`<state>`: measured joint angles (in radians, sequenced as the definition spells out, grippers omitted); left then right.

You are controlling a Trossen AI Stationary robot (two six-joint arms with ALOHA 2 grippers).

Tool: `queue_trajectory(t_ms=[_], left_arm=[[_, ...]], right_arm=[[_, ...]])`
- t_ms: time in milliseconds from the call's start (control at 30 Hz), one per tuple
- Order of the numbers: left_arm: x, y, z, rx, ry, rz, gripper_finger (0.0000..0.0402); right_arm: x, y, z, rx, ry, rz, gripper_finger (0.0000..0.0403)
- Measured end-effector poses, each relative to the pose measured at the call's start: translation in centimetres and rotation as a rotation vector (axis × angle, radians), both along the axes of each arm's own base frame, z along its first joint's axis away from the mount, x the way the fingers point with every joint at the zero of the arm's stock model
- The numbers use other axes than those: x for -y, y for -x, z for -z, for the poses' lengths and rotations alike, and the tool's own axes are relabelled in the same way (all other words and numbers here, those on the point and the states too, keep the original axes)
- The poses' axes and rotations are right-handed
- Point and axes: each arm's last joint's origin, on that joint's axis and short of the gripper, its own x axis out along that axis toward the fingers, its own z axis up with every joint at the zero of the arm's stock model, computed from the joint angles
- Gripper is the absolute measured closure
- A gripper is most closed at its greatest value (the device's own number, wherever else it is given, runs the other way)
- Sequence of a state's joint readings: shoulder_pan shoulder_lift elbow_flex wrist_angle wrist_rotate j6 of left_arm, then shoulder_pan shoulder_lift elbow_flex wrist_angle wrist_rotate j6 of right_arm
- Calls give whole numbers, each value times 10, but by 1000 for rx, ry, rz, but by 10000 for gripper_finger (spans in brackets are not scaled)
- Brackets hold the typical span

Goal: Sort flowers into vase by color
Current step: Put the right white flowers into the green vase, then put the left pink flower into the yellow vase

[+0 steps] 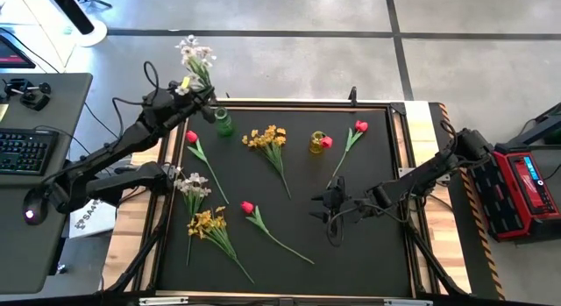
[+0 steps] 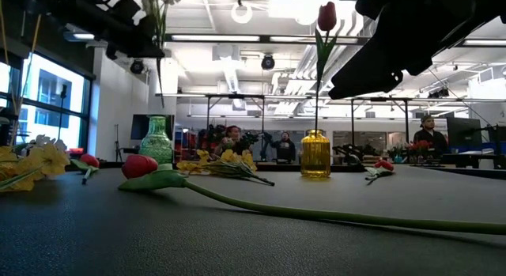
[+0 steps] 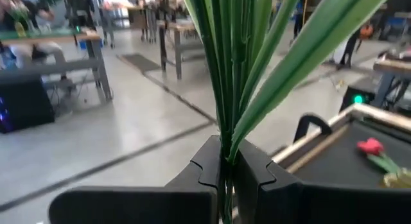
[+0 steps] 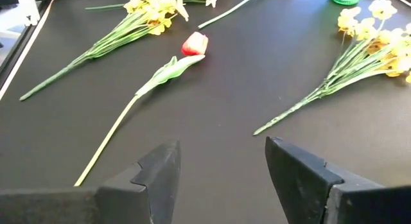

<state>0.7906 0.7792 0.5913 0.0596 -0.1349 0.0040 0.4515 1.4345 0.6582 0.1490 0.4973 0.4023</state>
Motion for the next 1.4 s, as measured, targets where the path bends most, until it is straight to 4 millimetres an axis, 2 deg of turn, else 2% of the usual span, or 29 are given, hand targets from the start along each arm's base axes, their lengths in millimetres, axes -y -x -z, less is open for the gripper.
queue_trajectory(t_ms=[267,400,567,733,900,1200,1400], left_arm=[[-4,-2,23,-118,67,-52,396],[-7,-4,28,-136,85,-51,392],[-6,-3,27,-146,101,-59,334],[-6,4,13,-221,194,-103,254],[0,8,-9,-260,257,-103,203],[13,14,-35,-274,270,-74,183],[26,25,-41,-224,281,-56,183]], right_arm=[[0,0,-1,8,-1,-1,192],[0,-1,-1,11,7,-7,192],[-1,-1,-2,18,6,-9,192],[-1,-1,-2,18,6,-10,192],[-1,-1,-2,16,15,-16,192],[-1,-1,-1,9,13,-23,192],[-1,0,0,-13,3,-31,192]])
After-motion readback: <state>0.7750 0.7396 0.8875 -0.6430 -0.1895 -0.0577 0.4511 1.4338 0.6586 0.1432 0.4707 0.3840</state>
